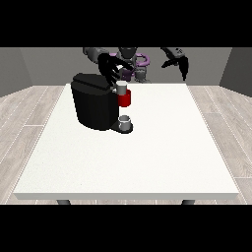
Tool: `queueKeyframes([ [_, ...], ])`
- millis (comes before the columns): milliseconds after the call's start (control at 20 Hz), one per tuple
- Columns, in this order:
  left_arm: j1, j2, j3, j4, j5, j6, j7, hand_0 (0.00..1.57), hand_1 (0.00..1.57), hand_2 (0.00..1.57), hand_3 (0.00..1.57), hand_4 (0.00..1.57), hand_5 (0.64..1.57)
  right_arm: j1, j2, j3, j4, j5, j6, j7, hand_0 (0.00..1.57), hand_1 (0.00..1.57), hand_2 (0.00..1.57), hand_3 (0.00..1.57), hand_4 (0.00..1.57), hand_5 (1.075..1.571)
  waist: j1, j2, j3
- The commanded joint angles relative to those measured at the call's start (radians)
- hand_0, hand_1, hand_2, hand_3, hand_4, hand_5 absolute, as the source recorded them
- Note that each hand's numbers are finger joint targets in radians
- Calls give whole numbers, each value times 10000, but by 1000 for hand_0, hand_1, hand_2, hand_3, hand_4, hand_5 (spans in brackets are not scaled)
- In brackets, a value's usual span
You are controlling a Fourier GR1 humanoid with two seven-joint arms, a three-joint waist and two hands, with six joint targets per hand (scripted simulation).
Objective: Insert the coffee pod into the coffee machine and close the lid
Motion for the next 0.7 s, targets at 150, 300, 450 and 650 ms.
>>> queueKeyframes([
  [150,-581,-178,-336,-123,-80,-41,-20,0,0,0,0,429,1571,-1431,320,339,-442,151,119,-320,0,0,0,0,241,1571,1295,432,-175],
  [300,-770,-110,-259,162,35,-198,-298,0,0,0,0,429,1571,-1670,219,350,-847,111,298,258,0,0,0,0,127,1571,1439,696,-186],
  [450,-981,-146,-484,-68,17,-325,103,0,0,0,0,368,1571,-1489,1,372,-1044,323,283,574,0,0,0,0,87,1571,2021,839,-166],
  [650,-1328,-78,-381,156,173,-484,-130,0,0,0,0,418,1571,-1733,-364,173,-1848,424,184,1159,0,0,0,0,0,1571,2282,1168,-173],
])
